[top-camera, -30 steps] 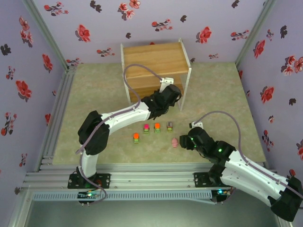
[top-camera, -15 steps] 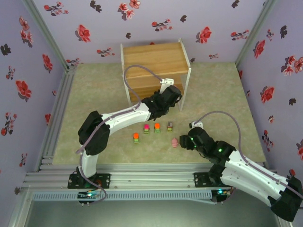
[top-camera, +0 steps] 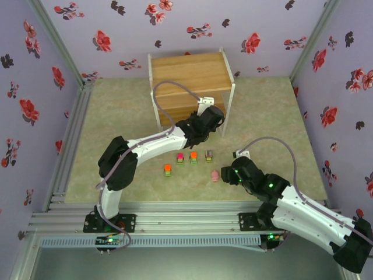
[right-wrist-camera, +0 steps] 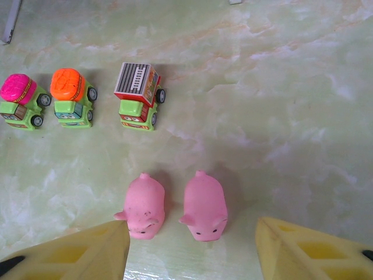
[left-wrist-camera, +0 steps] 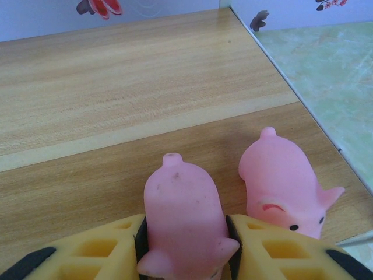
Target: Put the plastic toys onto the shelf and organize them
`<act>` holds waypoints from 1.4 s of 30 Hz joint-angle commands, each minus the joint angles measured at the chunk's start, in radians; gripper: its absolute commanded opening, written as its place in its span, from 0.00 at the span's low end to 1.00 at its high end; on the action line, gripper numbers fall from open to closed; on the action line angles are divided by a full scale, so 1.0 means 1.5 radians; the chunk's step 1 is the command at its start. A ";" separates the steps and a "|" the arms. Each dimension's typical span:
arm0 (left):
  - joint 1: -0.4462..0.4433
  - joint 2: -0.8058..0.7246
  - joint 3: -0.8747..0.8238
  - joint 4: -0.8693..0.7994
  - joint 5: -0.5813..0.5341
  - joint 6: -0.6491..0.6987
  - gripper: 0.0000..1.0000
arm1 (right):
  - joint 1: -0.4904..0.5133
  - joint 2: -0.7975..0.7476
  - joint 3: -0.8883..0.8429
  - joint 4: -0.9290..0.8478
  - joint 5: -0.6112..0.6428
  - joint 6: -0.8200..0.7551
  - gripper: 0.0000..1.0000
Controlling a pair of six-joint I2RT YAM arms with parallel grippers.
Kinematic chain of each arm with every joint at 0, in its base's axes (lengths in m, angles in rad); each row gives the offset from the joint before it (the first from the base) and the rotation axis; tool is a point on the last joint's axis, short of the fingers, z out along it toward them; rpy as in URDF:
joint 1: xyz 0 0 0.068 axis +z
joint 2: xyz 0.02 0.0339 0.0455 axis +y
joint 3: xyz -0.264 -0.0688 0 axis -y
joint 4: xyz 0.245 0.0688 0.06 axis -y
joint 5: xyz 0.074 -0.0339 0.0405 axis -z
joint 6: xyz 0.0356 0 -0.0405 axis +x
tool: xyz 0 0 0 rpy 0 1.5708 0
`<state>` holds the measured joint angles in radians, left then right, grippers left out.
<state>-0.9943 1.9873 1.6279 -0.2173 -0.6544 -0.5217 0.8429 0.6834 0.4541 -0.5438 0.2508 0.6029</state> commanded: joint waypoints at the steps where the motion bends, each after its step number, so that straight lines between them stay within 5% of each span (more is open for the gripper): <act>1: 0.005 0.013 0.017 -0.010 -0.016 -0.012 0.42 | 0.003 -0.004 -0.006 -0.005 0.012 0.002 0.60; 21: 0.004 -0.021 -0.010 0.024 -0.007 0.004 0.57 | 0.003 -0.003 -0.006 -0.003 0.011 0.002 0.60; 42: -0.015 -0.078 -0.042 0.034 -0.022 0.020 0.58 | 0.003 -0.001 -0.005 -0.002 0.010 0.002 0.60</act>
<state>-1.0092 1.9137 1.5818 -0.1856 -0.6544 -0.5125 0.8429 0.6838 0.4541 -0.5438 0.2508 0.6029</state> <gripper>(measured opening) 0.576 0.597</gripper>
